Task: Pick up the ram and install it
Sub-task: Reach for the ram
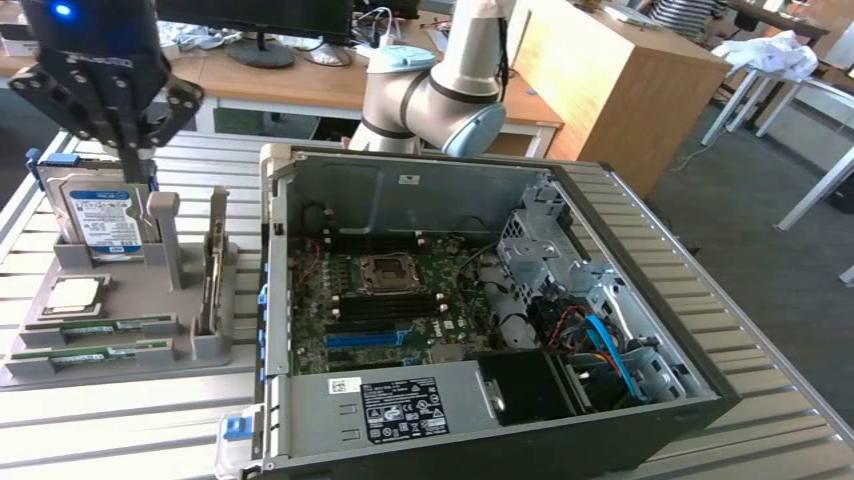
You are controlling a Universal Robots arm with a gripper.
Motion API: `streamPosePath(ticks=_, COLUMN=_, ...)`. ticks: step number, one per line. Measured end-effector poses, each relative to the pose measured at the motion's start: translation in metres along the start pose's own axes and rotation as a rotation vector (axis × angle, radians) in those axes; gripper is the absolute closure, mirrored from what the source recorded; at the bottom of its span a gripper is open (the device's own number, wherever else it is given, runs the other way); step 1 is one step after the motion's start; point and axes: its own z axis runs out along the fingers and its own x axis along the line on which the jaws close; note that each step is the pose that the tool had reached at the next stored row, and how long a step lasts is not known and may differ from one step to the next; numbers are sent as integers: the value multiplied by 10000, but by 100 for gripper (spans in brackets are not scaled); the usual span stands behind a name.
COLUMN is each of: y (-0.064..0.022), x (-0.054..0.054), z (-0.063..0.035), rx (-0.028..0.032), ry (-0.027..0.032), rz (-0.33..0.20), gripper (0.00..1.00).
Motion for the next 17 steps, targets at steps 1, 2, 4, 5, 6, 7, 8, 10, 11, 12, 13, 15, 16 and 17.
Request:
streamPosePath(ticks=1, y=-2, x=32, z=0, rx=0, ry=0, rz=-1, gripper=90)
streamPosePath(ticks=2, y=-3, x=65, z=1, rx=0, ry=-2, rz=-2, gripper=90)
streamPosePath(ticks=4, y=-8, x=132, z=1, rx=-1, ry=-2, rz=-3, gripper=90)
streamPosePath(ticks=5, y=-10, x=163, z=1, rx=-1, ry=-2, rz=-5, gripper=90)
streamPosePath(ticks=6, y=-12, x=195, z=2, rx=-1, ry=-3, rz=-5, gripper=90)
streamPosePath(ticks=7, y=-14, x=222, z=2, rx=0, ry=-2, rz=-5, gripper=90)
streamPosePath(ticks=8, y=-16, x=248, z=2, rx=0, ry=-3, rz=-6, gripper=90)
streamPosePath(ticks=10, y=-20, x=299, z=3, rx=0, ry=-2, rz=-9, gripper=90)
streamPosePath(ticks=11, y=-22, x=323, z=4, rx=-1, ry=-2, rz=-11, gripper=90)
streamPosePath(ticks=12, y=-23, x=348, z=4, rx=0, ry=-1, rz=-12, gripper=90)
streamPosePath(ticks=13, y=-25, x=370, z=5, rx=-1, ry=-2, rz=-14, gripper=90)
streamPosePath(ticks=15, y=-28, x=416, z=7, rx=-1, ry=-2, rz=-17, gripper=90)
streamPosePath(ticks=16, y=-30, x=437, z=8, rx=-1, ry=-1, rz=-18, gripper=90)
streamPosePath(ticks=17, y=-31, x=459, z=8, rx=0, ry=-1, rz=-18, gripper=90)
